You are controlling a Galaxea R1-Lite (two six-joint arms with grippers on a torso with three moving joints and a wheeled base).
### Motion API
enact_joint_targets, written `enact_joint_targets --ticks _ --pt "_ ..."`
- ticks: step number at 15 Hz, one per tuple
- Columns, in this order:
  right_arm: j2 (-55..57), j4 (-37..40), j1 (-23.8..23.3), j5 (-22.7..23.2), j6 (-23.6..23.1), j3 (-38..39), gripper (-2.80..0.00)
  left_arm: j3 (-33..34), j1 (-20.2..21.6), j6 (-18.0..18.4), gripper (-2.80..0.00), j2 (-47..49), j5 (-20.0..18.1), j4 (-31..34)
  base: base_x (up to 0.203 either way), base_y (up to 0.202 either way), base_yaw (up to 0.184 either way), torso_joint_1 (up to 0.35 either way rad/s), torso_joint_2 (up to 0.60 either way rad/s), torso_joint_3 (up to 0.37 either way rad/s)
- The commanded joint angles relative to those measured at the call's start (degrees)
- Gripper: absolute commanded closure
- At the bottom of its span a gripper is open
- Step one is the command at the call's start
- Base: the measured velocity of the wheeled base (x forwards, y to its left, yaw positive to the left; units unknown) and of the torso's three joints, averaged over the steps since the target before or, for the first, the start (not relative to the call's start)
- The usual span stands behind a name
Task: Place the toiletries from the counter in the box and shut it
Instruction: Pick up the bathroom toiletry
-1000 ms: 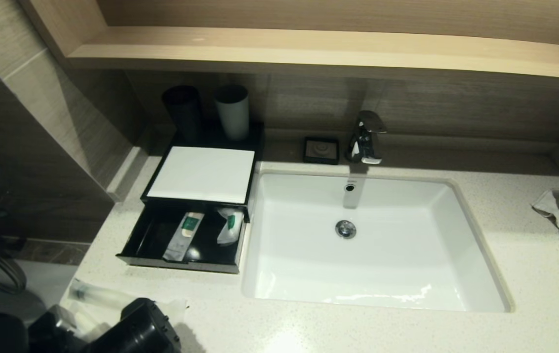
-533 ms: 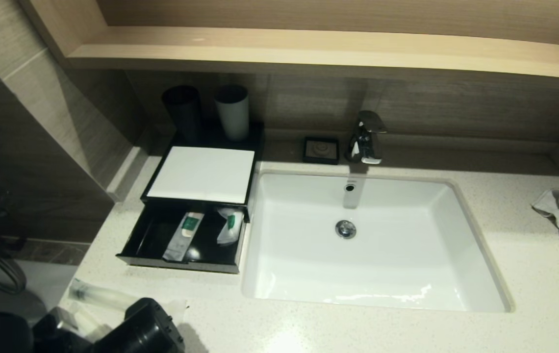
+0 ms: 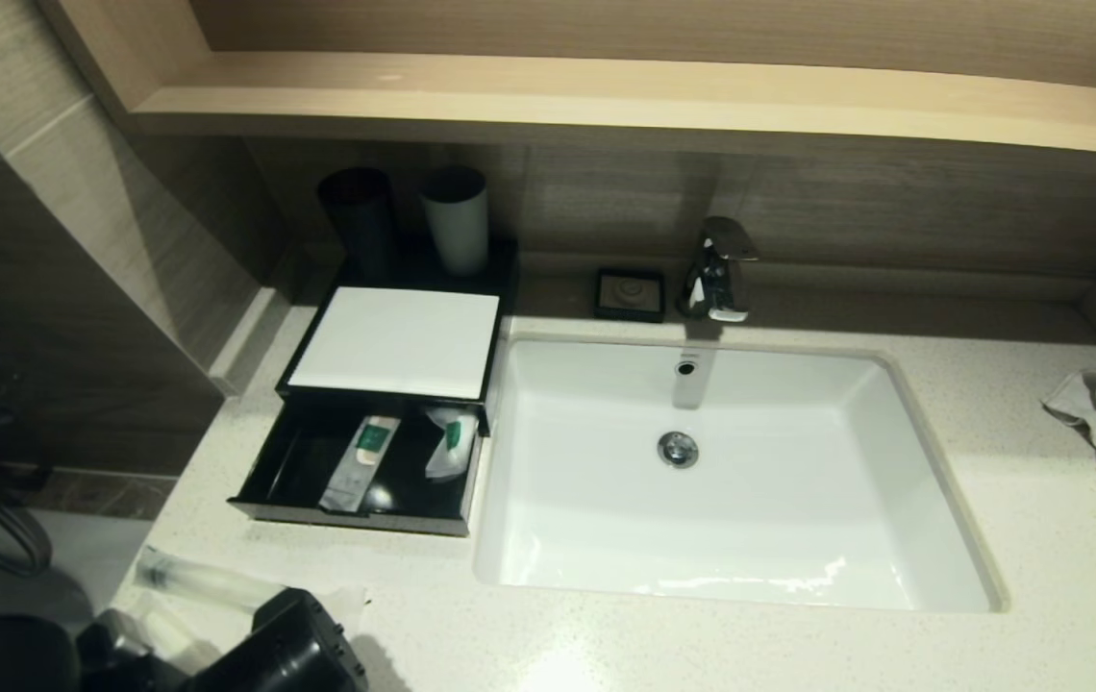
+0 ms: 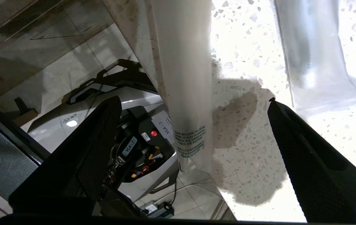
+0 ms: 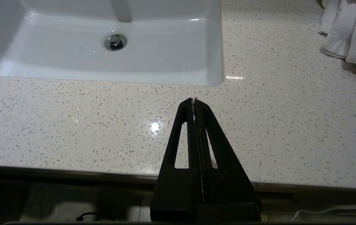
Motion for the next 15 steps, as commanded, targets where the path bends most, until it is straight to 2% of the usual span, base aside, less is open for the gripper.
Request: enact_joint_targets --ticks 1,5,11,15 --pt "0.0 0.0 0.0 0.01 -0.04 0.01 0.0 0.2 -0.03 -1.15 -2.8 1.02 0.35 0.14 0.0 0.0 0.0 0.0 0.0 0.0" --pt "0.0 0.0 -0.07 0.01 -0.04 0.01 0.0 0.23 -0.08 -1.25 -2.8 0.85 0.18 0.05 0.0 0.0 0.0 0.0 0.0 0.0" --pt "0.0 0.0 -0.02 0.01 -0.04 0.01 0.0 -0.1 -0.08 -3.93 -2.8 0.43 0.44 0.05 0.0 0.0 0.0 0.0 0.0 0.0" --pt "0.0 0.0 0.0 0.01 -0.04 0.01 0.0 0.58 -0.08 -4.26 -2.8 -0.24 0.53 -1.6 0.0 0.0 0.0 0.0 0.0 0.0"
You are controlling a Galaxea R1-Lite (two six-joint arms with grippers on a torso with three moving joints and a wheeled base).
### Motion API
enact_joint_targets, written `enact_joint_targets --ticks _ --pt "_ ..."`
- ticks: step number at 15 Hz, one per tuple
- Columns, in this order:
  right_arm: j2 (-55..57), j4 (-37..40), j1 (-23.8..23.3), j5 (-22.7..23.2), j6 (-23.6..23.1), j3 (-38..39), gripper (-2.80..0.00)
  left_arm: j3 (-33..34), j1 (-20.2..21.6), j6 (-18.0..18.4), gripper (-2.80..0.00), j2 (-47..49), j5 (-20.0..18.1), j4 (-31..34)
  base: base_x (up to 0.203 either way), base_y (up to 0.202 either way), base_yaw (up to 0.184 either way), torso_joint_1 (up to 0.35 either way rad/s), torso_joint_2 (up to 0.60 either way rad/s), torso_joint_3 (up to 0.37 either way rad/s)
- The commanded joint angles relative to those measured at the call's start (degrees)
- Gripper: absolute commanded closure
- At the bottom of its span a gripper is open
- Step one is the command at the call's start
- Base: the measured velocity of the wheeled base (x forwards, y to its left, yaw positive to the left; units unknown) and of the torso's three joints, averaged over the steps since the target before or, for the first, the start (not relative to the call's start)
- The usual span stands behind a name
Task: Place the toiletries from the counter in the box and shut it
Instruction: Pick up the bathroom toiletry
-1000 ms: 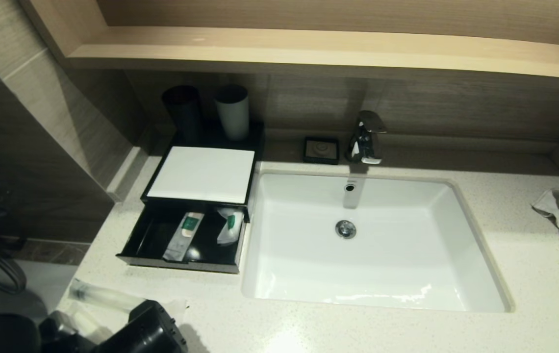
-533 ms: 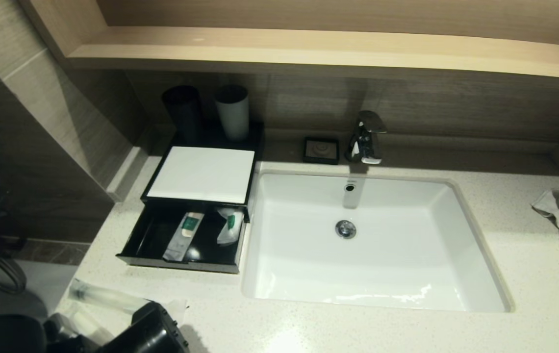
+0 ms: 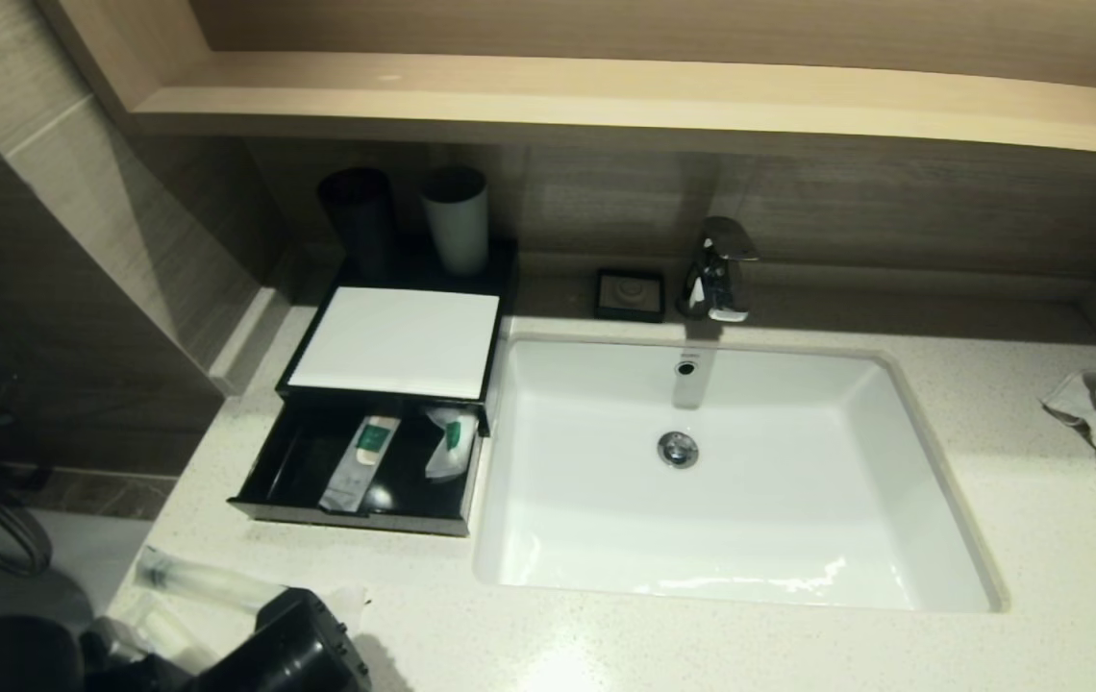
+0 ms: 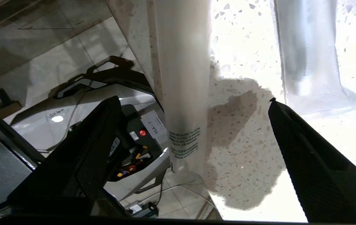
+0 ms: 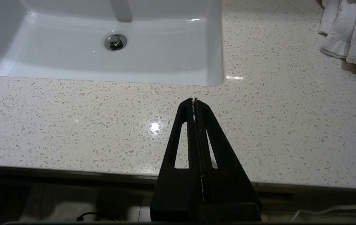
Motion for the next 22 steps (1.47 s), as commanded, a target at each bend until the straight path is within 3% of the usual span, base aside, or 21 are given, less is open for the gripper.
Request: enact_joint_targets --ticks 1,22 --pt "0.0 0.0 0.0 0.03 -0.03 0.01 0.0 0.57 -0.01 -0.76 -2.8 -0.79 0.18 -0.37 0.0 0.0 0.0 0.0 0.0 0.0" --pt "0.0 0.0 0.0 0.03 -0.03 0.01 0.0 4.45 -0.8 -1.64 -2.8 -0.29 0.01 -6.17 0.0 0.0 0.0 0.0 0.0 0.0"
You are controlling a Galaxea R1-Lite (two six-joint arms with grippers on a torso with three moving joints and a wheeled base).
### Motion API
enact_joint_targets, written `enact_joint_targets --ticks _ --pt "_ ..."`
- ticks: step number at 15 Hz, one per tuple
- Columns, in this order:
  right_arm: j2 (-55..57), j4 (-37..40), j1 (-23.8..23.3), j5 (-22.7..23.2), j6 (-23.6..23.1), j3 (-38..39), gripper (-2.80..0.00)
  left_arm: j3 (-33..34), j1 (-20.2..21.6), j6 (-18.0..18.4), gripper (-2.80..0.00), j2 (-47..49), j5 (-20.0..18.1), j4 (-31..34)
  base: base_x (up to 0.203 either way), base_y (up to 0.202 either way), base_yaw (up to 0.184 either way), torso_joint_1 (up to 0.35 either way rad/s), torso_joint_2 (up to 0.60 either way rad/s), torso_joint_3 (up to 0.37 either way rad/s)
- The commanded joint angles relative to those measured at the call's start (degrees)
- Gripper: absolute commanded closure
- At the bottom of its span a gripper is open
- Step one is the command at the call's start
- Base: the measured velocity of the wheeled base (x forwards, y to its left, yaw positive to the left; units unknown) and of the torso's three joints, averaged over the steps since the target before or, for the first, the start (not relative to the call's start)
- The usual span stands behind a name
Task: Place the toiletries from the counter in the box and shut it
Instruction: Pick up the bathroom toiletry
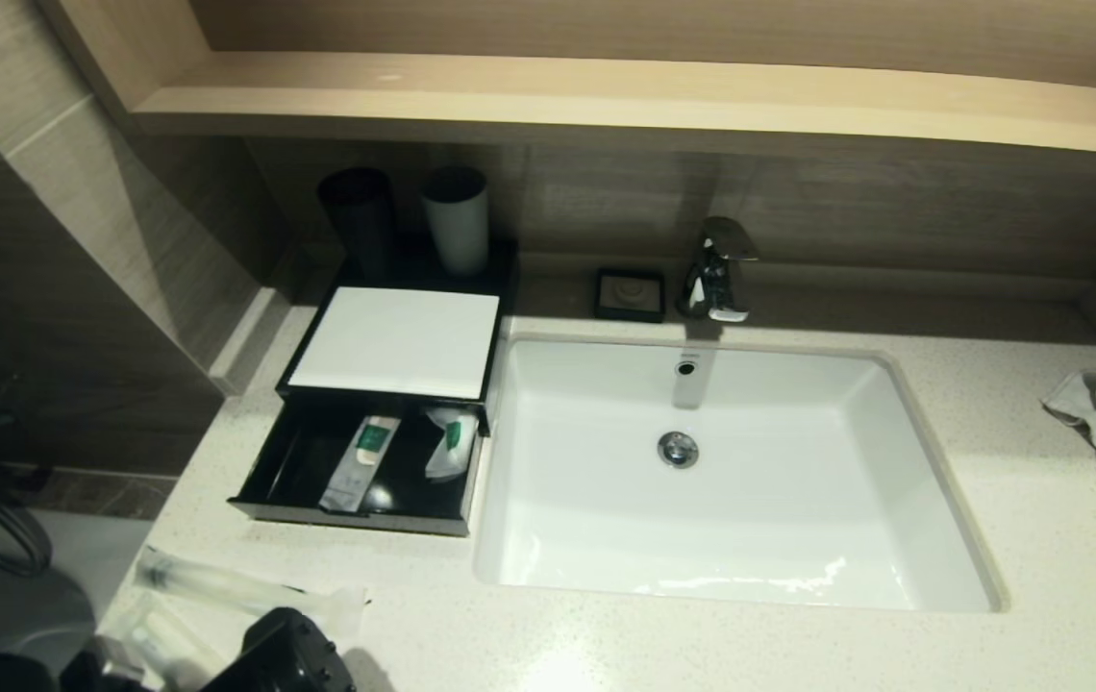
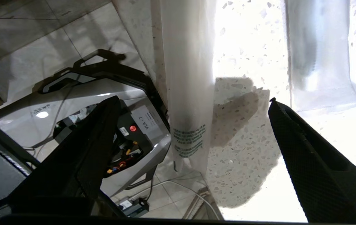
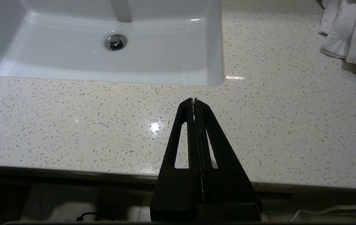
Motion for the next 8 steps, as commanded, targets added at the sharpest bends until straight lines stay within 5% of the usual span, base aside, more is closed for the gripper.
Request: enact_joint_targets --ticks 1,2,3,8 --pt "0.0 0.0 0.0 0.01 -0.05 0.01 0.0 0.13 0.03 -0.6 -2.8 0.43 0.25 -0.06 0.0 0.0 0.0 0.0 0.0 0.0" --pt "0.0 0.0 0.0 0.01 -0.05 0.01 0.0 0.22 0.03 -0.61 -2.8 0.43 0.09 -0.06 0.0 0.0 0.0 0.0 0.0 0.0" --pt "0.0 0.0 0.0 0.01 -0.05 0.01 0.0 0.22 0.03 -0.6 0.0 0.43 0.25 -0.06 0.0 0.0 0.0 0.0 0.0 0.0" --pt "0.0 0.0 0.0 0.01 -0.05 0.01 0.0 0.39 0.03 -0.6 0.0 0.35 0.25 -0.06 0.0 0.0 0.0 0.0 0.0 0.0"
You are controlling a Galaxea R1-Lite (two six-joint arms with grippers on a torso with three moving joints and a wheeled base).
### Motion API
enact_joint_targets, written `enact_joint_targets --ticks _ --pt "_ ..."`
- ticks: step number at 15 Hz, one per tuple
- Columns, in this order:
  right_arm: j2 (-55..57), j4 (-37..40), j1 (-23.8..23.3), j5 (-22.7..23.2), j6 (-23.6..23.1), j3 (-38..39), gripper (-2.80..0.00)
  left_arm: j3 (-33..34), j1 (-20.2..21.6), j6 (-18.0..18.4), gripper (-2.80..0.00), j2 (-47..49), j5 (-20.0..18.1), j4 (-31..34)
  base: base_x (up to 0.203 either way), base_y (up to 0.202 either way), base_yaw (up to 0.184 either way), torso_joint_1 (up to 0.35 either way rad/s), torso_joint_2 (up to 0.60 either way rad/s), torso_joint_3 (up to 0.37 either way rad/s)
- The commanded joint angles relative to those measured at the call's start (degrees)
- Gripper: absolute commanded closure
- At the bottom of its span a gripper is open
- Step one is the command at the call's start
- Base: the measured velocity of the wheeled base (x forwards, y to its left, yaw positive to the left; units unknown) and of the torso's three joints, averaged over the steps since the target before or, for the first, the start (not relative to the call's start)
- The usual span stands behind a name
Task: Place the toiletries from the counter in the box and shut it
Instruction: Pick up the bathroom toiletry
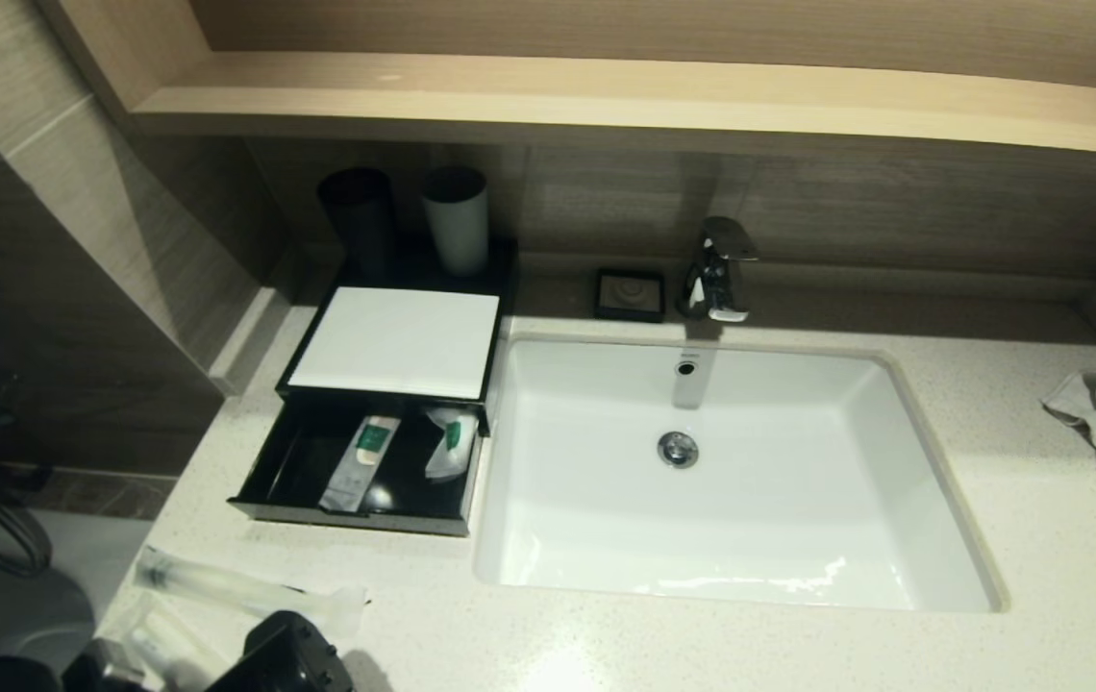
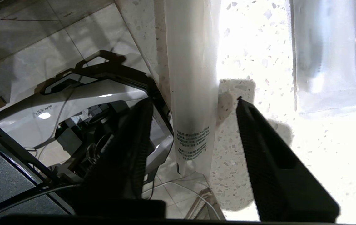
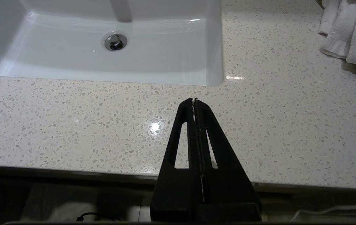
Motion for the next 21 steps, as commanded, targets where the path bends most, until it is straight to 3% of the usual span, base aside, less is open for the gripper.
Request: enact_joint_targets --ticks 1,10,19,21 --pt "0.0 0.0 0.0 0.03 -0.01 0.01 0.0 0.02 0.01 -0.6 0.0 0.02 0.21 0.07 0.0 0.0 0.0 0.0 0.0 0.0" --pt "0.0 0.0 0.0 0.03 -0.01 0.01 0.0 0.02 0.03 -0.07 0.0 -0.62 0.63 0.87 0.0 0.0 0.0 0.0 0.0 0.0" --pt "0.0 0.0 0.0 0.03 -0.01 0.01 0.0 -0.77 0.18 0.41 0.0 -5.78 1.68 10.66 0.0 0.0 0.0 0.0 0.0 0.0" --pt "0.0 0.0 -0.01 0.03 -0.01 0.01 0.0 -0.92 0.37 3.46 0.0 -6.2 2.27 13.01 0.0 0.0 0.0 0.0 0.0 0.0"
